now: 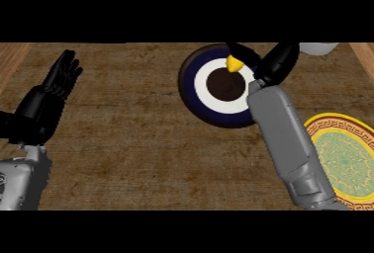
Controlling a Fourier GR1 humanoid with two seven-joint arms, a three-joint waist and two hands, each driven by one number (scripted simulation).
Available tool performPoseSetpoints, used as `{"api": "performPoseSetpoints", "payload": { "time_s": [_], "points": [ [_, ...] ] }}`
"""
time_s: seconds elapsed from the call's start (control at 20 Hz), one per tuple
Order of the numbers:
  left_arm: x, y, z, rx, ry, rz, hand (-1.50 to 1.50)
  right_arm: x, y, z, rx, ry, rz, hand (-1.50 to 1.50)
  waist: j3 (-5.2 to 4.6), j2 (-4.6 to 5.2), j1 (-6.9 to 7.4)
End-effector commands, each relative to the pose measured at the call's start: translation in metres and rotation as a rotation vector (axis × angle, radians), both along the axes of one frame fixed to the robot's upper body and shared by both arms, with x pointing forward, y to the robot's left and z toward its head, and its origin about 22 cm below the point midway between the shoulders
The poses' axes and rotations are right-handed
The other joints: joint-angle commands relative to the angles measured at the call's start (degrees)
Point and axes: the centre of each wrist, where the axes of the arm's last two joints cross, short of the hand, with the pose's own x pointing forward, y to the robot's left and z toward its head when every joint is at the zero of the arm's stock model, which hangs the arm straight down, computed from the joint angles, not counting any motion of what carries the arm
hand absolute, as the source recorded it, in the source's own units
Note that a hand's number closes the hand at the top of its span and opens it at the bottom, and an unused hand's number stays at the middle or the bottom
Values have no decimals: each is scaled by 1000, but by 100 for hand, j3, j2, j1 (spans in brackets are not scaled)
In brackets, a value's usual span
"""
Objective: Pick the lemon from the plate and place it in the plate
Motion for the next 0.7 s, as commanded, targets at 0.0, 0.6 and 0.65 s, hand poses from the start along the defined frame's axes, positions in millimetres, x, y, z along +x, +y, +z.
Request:
{"api": "performPoseSetpoints", "payload": {
  "time_s": [0.0,0.6,0.65],
  "points": [
    [-4,21,0,-6,4,36,0,-21,-20,-12,63,-69,-63,-150,-5,-40,-135],
    [-14,8,-1,-16,17,27,0,-158,-92,-74,50,-88,-29,-150,-2,-27,-156],
    [-6,6,-14,-10,9,37,0,-173,-76,-66,58,-120,-28,-150,-8,-30,-194]
  ]
}}
